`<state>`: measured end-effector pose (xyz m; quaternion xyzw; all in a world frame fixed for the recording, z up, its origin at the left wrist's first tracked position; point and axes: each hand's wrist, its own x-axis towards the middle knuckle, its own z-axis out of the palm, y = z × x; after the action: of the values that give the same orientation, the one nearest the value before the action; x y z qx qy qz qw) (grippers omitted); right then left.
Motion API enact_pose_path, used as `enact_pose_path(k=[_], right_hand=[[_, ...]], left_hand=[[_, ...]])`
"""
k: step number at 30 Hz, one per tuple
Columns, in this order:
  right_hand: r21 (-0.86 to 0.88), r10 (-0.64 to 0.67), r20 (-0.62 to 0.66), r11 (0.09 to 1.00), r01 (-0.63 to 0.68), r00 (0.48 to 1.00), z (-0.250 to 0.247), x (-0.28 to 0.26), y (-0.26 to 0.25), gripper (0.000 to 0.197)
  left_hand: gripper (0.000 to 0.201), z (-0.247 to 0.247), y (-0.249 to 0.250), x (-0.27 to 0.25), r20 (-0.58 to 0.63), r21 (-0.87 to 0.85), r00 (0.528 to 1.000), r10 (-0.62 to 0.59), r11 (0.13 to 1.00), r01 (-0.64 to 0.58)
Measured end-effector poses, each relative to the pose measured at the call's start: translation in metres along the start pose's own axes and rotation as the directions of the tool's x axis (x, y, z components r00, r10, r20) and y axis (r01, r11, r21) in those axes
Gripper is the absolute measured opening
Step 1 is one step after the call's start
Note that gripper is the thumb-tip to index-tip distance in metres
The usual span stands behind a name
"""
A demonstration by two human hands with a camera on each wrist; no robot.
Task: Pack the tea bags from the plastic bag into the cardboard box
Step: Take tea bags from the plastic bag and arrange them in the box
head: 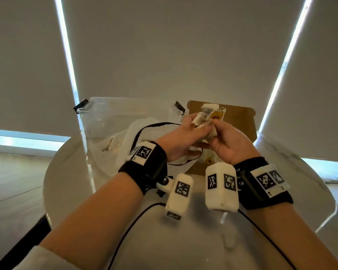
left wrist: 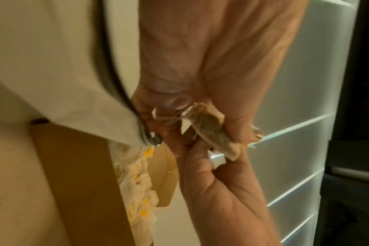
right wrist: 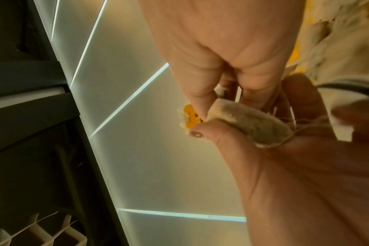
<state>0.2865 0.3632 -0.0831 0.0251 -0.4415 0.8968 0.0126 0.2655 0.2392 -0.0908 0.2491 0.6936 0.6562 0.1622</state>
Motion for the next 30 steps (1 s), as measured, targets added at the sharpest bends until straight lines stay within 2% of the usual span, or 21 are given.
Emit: enact_pose_path(k=[3, 5, 7, 9, 10, 12, 14, 17, 22, 26, 30], right_hand=[[0.027, 0.036, -0.081, 0.999, -0.034, 0.996, -0.007, 0.004, -0.001, 0.020], [-0.097, 0.038, -0.144, 0.994, -0.052, 0.989, -0.010, 0.004, 0.001, 0.018], [-0.237, -0.022, -0.233, 0.971, -0.034, 0.972, -0.012, 0.007, 0.003, 0.020], [-0.398, -0.122, -0.327, 0.917, -0.020, 0.937, -0.014, 0.005, 0.002, 0.016], [-0.491, -0.161, -0.335, 0.871, -0.026, 0.928, -0.015, 0.005, 0.003, 0.014], [-0.645, -0.191, -0.275, 0.763, -0.034, 0.942, -0.018, 0.004, 0.004, 0.014], [-0.720, -0.175, -0.180, 0.694, -0.009, 0.968, -0.017, 0.003, 0.008, 0.016], [-0.735, -0.126, -0.067, 0.677, 0.036, 0.990, -0.014, 0.006, 0.018, 0.013], [-0.799, -0.128, 0.013, 0.595, 0.088, 0.992, -0.009, 0.019, 0.039, 0.013], [-0.789, -0.153, 0.028, 0.603, 0.116, 0.988, -0.001, 0.027, 0.051, 0.010], [-0.699, -0.167, -0.031, 0.709, 0.098, 0.985, 0.006, 0.031, 0.056, 0.008]], left_hand=[[0.051, 0.006, 0.001, 0.006, -0.041, 0.083, 0.999, 0.025, 0.996, -0.021], [0.052, 0.010, 0.002, 0.011, -0.058, -0.004, 0.998, 0.031, 1.000, -0.031], [0.052, 0.014, 0.002, 0.015, -0.065, -0.089, 0.997, 0.028, 0.996, -0.033], [0.045, 0.019, 0.001, 0.018, -0.052, -0.121, 0.999, 0.008, 0.992, -0.014], [0.039, 0.020, -0.001, 0.018, -0.049, -0.132, 0.999, -0.002, 0.991, -0.005], [0.027, 0.018, -0.007, 0.019, -0.056, -0.148, 0.998, -0.013, 0.989, 0.005], [0.022, 0.010, -0.013, 0.019, -0.077, -0.121, 0.997, -0.026, 0.993, 0.017], [0.024, -0.008, -0.022, 0.019, -0.089, -0.072, 0.995, -0.051, 0.996, 0.044], [0.033, -0.036, -0.031, 0.015, -0.057, -0.088, 0.993, -0.101, 0.992, 0.096], [0.030, -0.054, -0.034, 0.011, -0.091, 0.011, 0.989, -0.113, 0.993, 0.115], [0.016, -0.063, -0.035, 0.009, -0.142, 0.010, 0.986, -0.092, 0.995, 0.094]])
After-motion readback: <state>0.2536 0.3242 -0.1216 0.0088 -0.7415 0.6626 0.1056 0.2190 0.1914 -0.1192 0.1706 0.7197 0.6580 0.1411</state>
